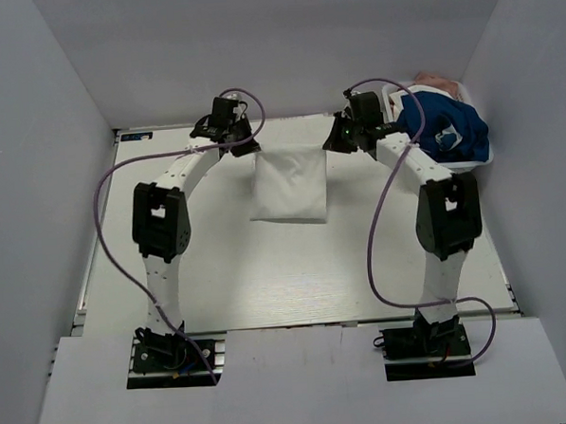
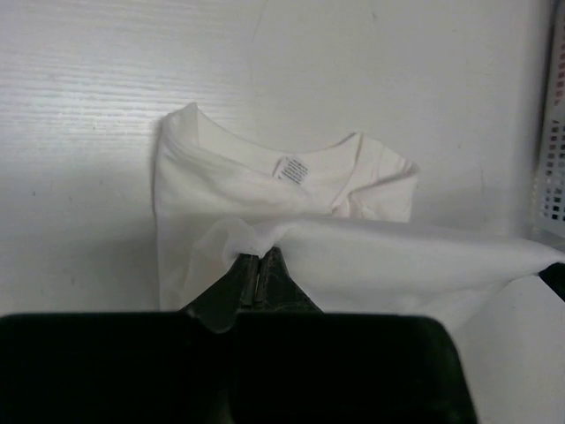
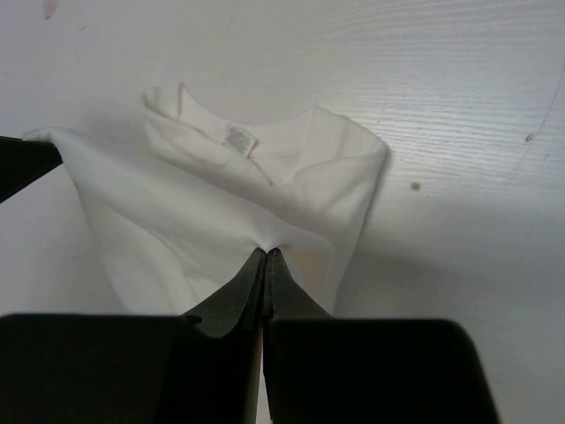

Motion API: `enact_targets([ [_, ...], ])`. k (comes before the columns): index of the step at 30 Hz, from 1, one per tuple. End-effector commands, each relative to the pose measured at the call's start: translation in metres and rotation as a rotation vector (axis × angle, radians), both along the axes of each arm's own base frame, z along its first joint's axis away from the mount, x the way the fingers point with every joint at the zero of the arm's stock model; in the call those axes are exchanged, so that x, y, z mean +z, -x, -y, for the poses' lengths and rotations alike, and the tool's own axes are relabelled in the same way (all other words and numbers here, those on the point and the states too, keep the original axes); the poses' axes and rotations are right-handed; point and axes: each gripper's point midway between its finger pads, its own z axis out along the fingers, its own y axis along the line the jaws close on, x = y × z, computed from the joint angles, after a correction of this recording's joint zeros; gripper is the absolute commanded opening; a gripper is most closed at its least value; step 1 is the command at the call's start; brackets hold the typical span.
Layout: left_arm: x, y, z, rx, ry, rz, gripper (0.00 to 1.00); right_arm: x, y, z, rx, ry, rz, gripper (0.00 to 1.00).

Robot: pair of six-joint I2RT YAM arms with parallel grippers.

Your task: Fold and stack the t-shirts

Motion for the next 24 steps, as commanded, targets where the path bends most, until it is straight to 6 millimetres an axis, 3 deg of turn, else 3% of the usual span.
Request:
enact_targets([
  [1,0.009,-0.036,0.000,-0.025,0.019,0.051,0.00,-0.013,-0.032,0.008,-0.001,-0.001,0.007,0.00],
  [2,0.002,-0.042,0.002,-0.025,0.018,0.047,0.00,-0.035,-0.045,0.008,-0.011,0.008,-0.019,0.00],
  [3,-0.021,-0.046,0.003,-0.025,0.008,0.015,0.00,-0.044,-0.047,0.011,-0.023,-0.001,-0.048,0.00],
  [5,-0.031,-0.058,0.003,-0.022,0.014,0.015,0.00,-0.057,-0.063,0.003,0.016,-0.052,-0.049,0.01],
  [6,-0.033,-0.056,0.002,-0.022,0.010,0.000,0.00,-0.067,-0.066,0.005,0.004,-0.055,-0.065,0.13],
  [7,-0.036,-0.060,0.000,-0.030,0.024,-0.012,0.00,-0.059,-0.073,0.003,0.010,-0.075,-0.049,0.25],
  [8,-0.033,-0.060,0.000,-0.030,0.024,-0.013,0.35,-0.079,-0.070,0.006,0.030,-0.072,-0.105,0.50],
  [9,-0.033,-0.062,-0.007,-0.019,0.024,-0.013,0.75,-0.070,-0.075,0.002,0.047,-0.073,-0.083,0.79],
  [10,-0.038,-0.061,-0.009,-0.010,0.013,-0.021,1.00,-0.066,-0.074,0.001,0.056,-0.071,-0.082,0.90],
  [11,-0.018,-0.062,-0.009,-0.010,0.024,0.018,1.00,-0.056,-0.073,0.000,0.077,-0.053,-0.051,0.90],
  [12,-0.011,-0.061,-0.010,-0.018,0.020,0.039,1.00,-0.044,-0.069,0.001,0.080,-0.051,-0.033,0.90],
  [13,-0.014,-0.055,-0.012,-0.029,0.005,0.037,1.00,-0.048,-0.064,0.005,0.073,-0.025,-0.031,0.90],
  [16,-0.001,-0.036,-0.014,-0.084,-0.013,0.037,1.00,-0.033,-0.038,0.016,0.055,-0.013,0.007,0.90],
  [17,-0.003,-0.028,-0.014,-0.131,-0.038,0.034,1.00,-0.031,-0.032,0.019,0.048,-0.007,0.013,0.90],
  [18,-0.010,-0.012,-0.011,-0.171,-0.051,0.000,1.00,-0.044,-0.003,0.030,0.032,0.014,-0.019,0.90],
  [23,-0.048,0.016,-0.013,-0.235,-0.109,-0.092,1.00,-0.029,0.033,0.048,-0.003,0.025,-0.001,0.90],
  [24,-0.055,0.019,-0.014,-0.236,-0.113,-0.113,1.00,-0.033,0.046,0.050,0.000,0.031,-0.018,0.90],
])
